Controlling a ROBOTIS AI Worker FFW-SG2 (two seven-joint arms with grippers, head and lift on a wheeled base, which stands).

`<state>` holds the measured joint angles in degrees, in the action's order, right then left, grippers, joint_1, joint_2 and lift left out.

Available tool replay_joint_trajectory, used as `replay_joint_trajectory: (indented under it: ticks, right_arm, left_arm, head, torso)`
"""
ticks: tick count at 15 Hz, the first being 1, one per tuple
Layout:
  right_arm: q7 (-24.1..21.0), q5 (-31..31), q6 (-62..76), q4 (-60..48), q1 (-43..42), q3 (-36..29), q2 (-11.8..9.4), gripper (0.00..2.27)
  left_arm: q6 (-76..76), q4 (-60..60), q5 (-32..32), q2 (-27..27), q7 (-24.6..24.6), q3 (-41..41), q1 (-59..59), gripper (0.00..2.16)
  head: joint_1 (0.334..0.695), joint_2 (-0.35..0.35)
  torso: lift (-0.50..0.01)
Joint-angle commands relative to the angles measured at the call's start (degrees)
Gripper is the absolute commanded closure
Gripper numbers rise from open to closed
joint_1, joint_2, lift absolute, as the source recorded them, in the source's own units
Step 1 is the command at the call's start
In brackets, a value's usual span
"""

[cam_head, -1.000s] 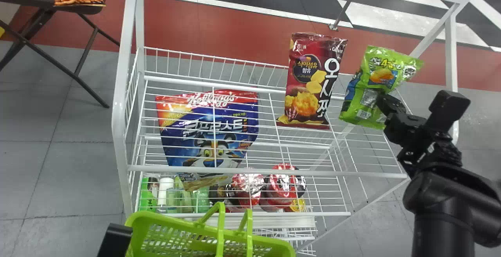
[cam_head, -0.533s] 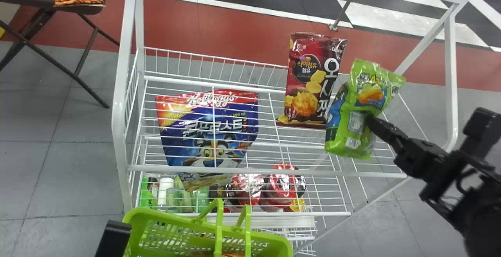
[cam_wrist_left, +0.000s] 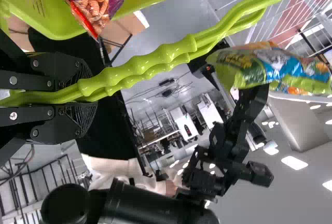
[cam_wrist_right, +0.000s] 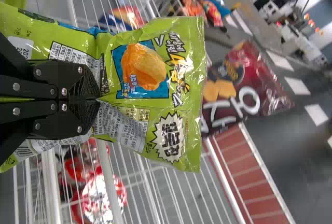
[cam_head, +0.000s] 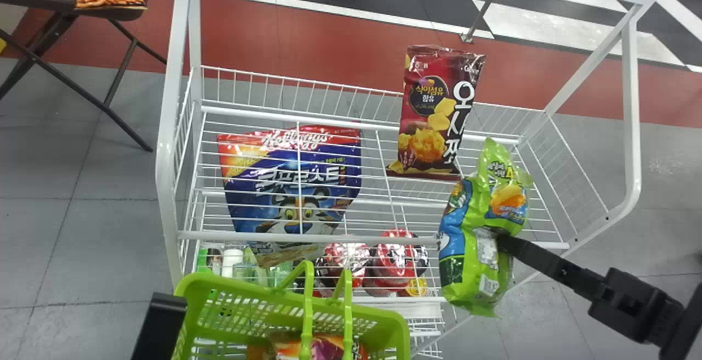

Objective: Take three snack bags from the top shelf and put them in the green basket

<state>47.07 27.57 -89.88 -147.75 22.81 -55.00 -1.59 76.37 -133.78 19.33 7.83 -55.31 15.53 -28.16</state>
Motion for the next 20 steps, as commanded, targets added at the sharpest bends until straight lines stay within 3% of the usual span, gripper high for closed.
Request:
replay_joint_trajectory:
  ticks: [1,6,12,17,19,20]
  right_arm:
    - [1.3,0.6,-0.2,-0.4,3.7,2.9,-0.1,2.25]
    - [1.6,-2.3,-0.2,4.0,11.8,16.6,-1.5,2.25]
    - [3.3,-4.9,-0.2,9.5,12.7,28.8,-5.8,2.25]
    - [9.5,-1.3,-0.2,14.2,8.3,30.2,-4.6,2.24]
    - [8.7,-1.1,-0.2,17.4,7.4,29.7,-3.2,1.95]
    - [8.6,-3.8,-0.2,18.9,6.5,30.3,-3.4,1.43]
  left_arm:
    - [-0.8,0.1,0.0,-0.4,0.4,0.1,0.1,1.05]
    - [-2.4,0.4,-0.1,-0.8,1.4,0.4,1.1,1.05]
    - [-2.1,1.1,-0.1,-1.1,1.8,1.5,2.7,1.05]
    - [-1.7,2.2,-0.2,-1.1,3.1,3.4,4.3,1.05]
    - [-1.5,2.2,-0.1,-1.1,3.1,3.4,4.3,1.05]
    - [-1.4,2.2,0.0,-0.9,3.0,3.4,4.3,1.05]
  head:
    - [0.695,-0.350]
    - [0.695,-0.350]
    - [0.695,-0.350]
    - [0.695,-0.350]
    - [0.695,-0.350]
    - [0.695,-0.350]
  torso:
    - [-0.029]
    - [-0.029]
    - [-0.029]
    - [-0.029]
    - [-0.029]
    - [-0.029]
